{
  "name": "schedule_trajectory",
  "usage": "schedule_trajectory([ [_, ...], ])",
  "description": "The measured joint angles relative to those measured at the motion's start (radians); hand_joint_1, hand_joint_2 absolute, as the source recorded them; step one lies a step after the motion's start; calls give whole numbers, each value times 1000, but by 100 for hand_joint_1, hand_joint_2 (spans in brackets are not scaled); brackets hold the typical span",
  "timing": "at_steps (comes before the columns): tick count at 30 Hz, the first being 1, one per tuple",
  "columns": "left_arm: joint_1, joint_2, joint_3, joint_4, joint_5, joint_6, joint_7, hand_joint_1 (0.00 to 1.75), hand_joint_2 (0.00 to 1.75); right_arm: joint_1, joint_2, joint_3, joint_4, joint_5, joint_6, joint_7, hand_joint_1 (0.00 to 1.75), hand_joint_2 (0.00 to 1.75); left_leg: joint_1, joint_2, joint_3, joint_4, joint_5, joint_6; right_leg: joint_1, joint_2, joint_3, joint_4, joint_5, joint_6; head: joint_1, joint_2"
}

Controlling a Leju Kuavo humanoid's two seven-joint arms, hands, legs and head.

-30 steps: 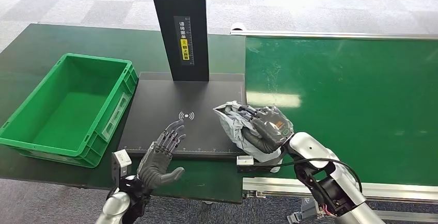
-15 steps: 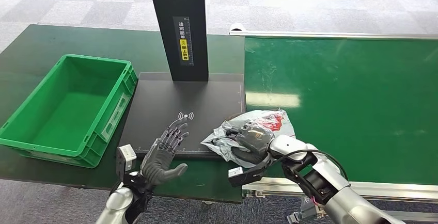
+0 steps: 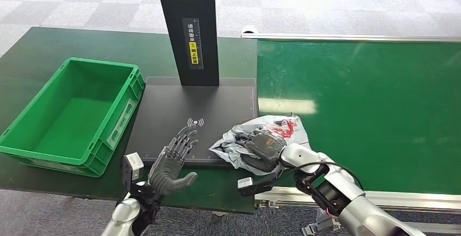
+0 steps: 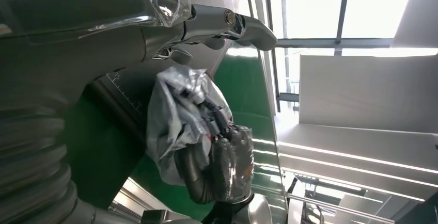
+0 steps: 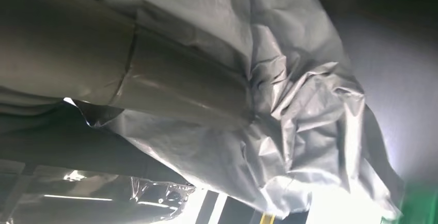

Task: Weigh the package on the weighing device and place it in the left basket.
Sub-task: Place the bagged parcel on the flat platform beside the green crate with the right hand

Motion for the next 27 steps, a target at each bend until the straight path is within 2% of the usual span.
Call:
schedule_trajectory([
  [5, 17, 0, 1, -7, 1, 2, -4, 0, 175, -28, 39, -56, 29, 22, -232, 98, 175, 0, 0, 0, -1, 0, 0, 0, 0, 0, -1, 0, 0, 0, 0, 0],
  [8, 18, 0, 3, -9, 11, 1, -16, 0, 175, -72, 71, -120, 81, 54, -304, 77, 175, 0, 0, 0, -1, 0, 0, 0, 0, 0, -1, 0, 0, 0, 0, 0],
  [11, 1, -3, 2, -5, 24, -2, -28, 0, 175, -101, 132, -141, 163, 97, -280, -11, 175, 0, 0, 0, -1, 0, 0, 0, 0, 1, -1, 0, 0, 0, 0, 0],
  [14, -22, -11, -2, 3, 33, -2, -30, 0, 175, -100, 209, -126, 246, 138, -240, -26, 175, 0, 1, 0, -2, 0, 0, 0, 0, 1, -2, 0, 0, 0, 0, 0],
  [19, -38, -14, -18, 17, 45, -5, -29, 0, 175, -114, 281, -105, 337, 154, -219, 22, 175, 0, 1, 0, -3, 0, 0, -1, 1, 1, -3, 1, 0, 0, 0, 0],
  [24, -53, -14, -32, 37, 54, -8, -29, 0, 175, -153, 309, -89, 401, 157, -187, 103, 175, 0, 1, 0, -3, 0, 0, -1, 0, 1, -3, 0, 0, 0, 0, 0],
  [27, -54, -14, -39, 42, 59, -3, -31, 0, 175, -172, 311, -101, 421, 121, -240, 148, 175, 0, 0, 0, -3, 0, 0, -1, 0, 1, -3, 0, 0, 0, 0, 0],
])
